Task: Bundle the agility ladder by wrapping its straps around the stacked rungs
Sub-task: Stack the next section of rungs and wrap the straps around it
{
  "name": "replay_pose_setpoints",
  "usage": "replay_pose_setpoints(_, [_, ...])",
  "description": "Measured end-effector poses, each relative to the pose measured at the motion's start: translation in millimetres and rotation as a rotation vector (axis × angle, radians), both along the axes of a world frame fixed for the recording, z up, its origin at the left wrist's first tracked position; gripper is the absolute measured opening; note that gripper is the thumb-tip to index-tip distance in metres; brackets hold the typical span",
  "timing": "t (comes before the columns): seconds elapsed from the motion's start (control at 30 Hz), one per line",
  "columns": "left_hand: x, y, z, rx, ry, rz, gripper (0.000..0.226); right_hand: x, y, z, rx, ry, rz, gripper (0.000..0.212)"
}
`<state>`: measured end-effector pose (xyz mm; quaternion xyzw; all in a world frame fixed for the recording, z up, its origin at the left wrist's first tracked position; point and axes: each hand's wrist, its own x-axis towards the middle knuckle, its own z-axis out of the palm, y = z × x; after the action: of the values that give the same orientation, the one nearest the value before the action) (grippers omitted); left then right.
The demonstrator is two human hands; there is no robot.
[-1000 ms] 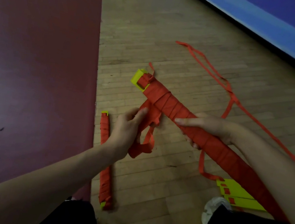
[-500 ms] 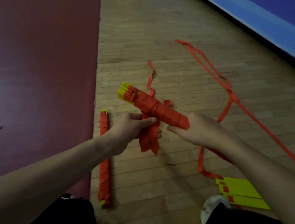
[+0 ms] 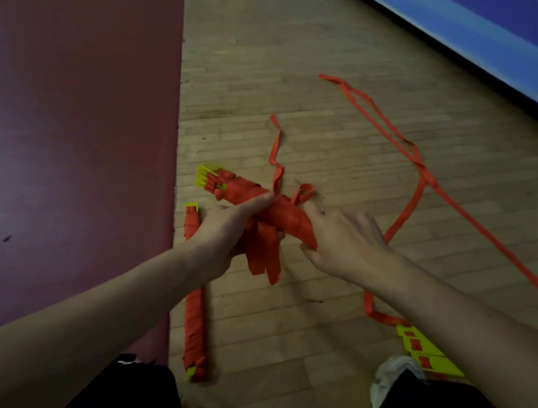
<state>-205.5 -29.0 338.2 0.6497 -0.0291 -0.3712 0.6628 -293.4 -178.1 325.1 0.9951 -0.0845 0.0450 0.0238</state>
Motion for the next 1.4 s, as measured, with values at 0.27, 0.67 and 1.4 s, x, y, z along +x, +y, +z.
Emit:
replay_pose_setpoints(0.27, [-3, -5, -2, -0.142, -0.056, -0.043, 0.017, -3, -36, 20, 0.882, 0.171, -0.049, 0.073])
replay_pose_setpoints(0.67, [8, 5, 0, -0.221, -0.114, -0.306, 0.033, -11, -36, 28, 1.078, 0.129, 0.237, 0.1])
replay_pose_setpoints(1.4, [8, 0, -12, 0.034, -0.033, -0.373, 0.032, -13, -46, 18, 1.041, 0.167, 0.054, 0.084])
